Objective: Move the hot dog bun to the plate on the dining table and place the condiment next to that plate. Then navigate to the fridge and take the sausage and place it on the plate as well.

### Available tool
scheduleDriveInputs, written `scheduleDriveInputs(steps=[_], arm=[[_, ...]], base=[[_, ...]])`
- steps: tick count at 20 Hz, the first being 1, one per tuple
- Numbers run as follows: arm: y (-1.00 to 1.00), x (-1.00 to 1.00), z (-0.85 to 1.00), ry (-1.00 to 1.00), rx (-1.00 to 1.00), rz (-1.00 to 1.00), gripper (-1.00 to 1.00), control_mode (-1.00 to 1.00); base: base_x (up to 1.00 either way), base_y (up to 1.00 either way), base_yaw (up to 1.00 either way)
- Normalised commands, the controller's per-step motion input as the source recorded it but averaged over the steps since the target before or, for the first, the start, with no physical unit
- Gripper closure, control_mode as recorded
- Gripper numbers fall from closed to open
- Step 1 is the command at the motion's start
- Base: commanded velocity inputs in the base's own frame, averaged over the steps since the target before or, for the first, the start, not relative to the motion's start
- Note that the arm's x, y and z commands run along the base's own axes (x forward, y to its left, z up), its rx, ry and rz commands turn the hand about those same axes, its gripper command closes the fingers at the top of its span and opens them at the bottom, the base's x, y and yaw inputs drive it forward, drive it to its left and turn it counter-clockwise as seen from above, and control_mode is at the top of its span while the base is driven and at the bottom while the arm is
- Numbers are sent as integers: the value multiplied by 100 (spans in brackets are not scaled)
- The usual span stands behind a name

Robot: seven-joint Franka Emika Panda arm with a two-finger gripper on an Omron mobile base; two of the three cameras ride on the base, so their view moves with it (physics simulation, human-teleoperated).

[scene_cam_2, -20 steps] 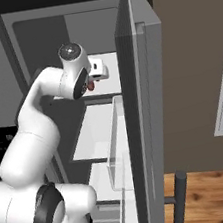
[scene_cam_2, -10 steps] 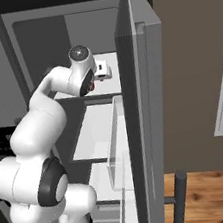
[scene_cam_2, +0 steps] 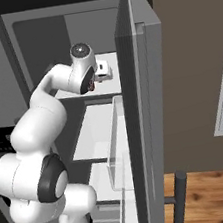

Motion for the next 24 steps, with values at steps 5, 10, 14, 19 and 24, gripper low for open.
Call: scheduleDriveInputs(steps=[5,10,14,19,24], arm=[[10,-1,-18,0,0,0,100,-100],[16,-44,34,-3,0,0,100,-100],[0,-100,98,-7,2,0,100,-100],[0,-100,98,-1,1,0,100,-100],[0,-100,15,12,0,0,100,-100]], base=[[0,0,0],[0,0,0],[0,0,0],[0,0,0],[0,0,0]])
